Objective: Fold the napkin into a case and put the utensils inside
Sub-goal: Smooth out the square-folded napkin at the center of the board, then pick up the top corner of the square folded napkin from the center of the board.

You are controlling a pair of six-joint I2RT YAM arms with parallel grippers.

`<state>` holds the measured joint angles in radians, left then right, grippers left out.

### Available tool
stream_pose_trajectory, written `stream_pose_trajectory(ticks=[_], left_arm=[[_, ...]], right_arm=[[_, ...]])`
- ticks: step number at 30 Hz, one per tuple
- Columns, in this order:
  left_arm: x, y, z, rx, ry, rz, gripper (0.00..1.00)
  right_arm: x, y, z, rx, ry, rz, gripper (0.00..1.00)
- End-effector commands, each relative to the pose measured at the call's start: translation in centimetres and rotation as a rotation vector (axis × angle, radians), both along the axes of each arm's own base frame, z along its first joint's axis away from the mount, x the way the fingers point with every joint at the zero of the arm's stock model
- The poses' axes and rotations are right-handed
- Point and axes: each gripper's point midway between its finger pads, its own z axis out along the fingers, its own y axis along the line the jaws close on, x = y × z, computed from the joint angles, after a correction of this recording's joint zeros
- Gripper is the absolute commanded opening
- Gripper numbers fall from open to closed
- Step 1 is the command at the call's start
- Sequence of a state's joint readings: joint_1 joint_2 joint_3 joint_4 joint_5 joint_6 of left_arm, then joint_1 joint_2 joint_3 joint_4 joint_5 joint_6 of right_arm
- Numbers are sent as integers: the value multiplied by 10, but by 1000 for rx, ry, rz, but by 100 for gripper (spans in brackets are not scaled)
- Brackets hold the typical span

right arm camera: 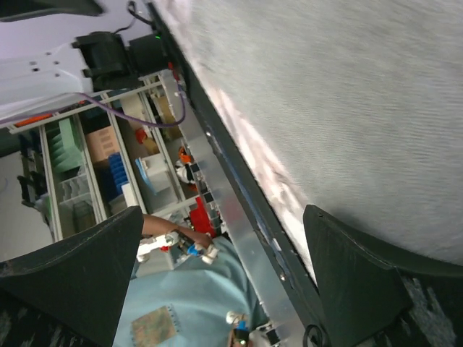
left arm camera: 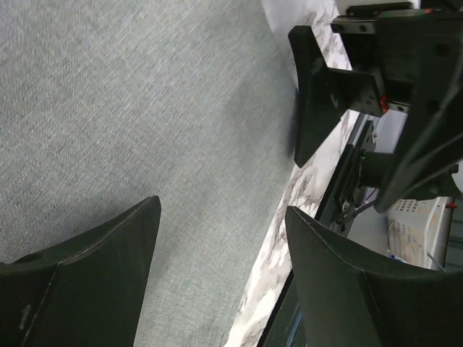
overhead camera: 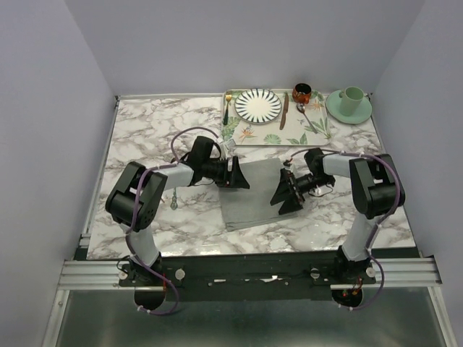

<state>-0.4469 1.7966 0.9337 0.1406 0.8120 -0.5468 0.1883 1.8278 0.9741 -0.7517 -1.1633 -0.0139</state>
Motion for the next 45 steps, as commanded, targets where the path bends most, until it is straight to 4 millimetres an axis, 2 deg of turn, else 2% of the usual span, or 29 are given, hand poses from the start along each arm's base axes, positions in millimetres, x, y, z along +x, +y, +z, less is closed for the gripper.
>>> stream_pose_trajectory(ticks=[1, 2, 6, 7, 9, 13, 15, 17, 18, 19, 20, 21, 22, 23, 26, 27, 29, 30, 34, 39, 45], left_arm=[[-10, 12, -26, 58, 33, -9, 79], [-12, 16, -37, 86, 59, -7, 80], [1, 30, -54, 148, 73, 22, 78], [11, 30, -49, 147, 43, 26, 78], [17, 33, -36, 157, -7, 1, 77], [18, 35, 4, 148, -163, -69, 76], [13, 43, 21, 178, -232, -96, 76], [5, 51, 37, 198, -292, -123, 75], [1, 55, 40, 214, -383, -187, 72], [-5, 60, 40, 227, -405, -210, 70], [-10, 64, 48, 237, -444, -222, 67], [-11, 69, 48, 261, -481, -231, 61], [-16, 74, 43, 279, -530, -274, 59], [-23, 75, 48, 278, -578, -315, 56], [-38, 77, 46, 309, -745, -477, 47], [-51, 69, 43, 309, -786, -564, 42], [-65, 70, 30, 368, -877, -727, 38], [-79, 62, 26, 363, -916, -814, 36], [-110, 58, 3, 336, -1018, -1000, 34], [-125, 53, -16, 328, -1126, -1167, 32], [-126, 42, -31, 321, -1145, -1222, 34]], right_arm=[[-12, -11, -39, -81, 43, 27, 100], [-14, -13, -45, -95, 53, 30, 100], [-9, -24, -56, -167, 31, 28, 100], [-7, -27, -56, -183, 25, 27, 100], [-3, -31, -54, -207, -13, 38, 100], [8, -36, -38, -246, -106, 64, 100], [16, -42, -34, -293, -163, 74, 100], [25, -43, -18, -304, -221, 74, 100], [27, -44, -14, -305, -238, 78, 100], [29, -44, -7, -302, -253, 80, 100], [32, -44, -1, -304, -279, 79, 99], [35, -47, -1, -328, -295, 80, 98], [41, -49, -1, -346, -322, 76, 93], [47, -51, -1, -364, -350, 73, 90], [64, -57, -5, -433, -393, 61, 73], [67, -60, -10, -461, -381, 54, 70], [72, -62, -14, -484, -380, 48, 62], [76, -65, -17, -506, -379, 44, 61], [94, -69, -23, -557, -400, 27, 61], [103, -67, -23, -551, -395, 14, 63], [101, -63, -25, -528, -380, 21, 64]])
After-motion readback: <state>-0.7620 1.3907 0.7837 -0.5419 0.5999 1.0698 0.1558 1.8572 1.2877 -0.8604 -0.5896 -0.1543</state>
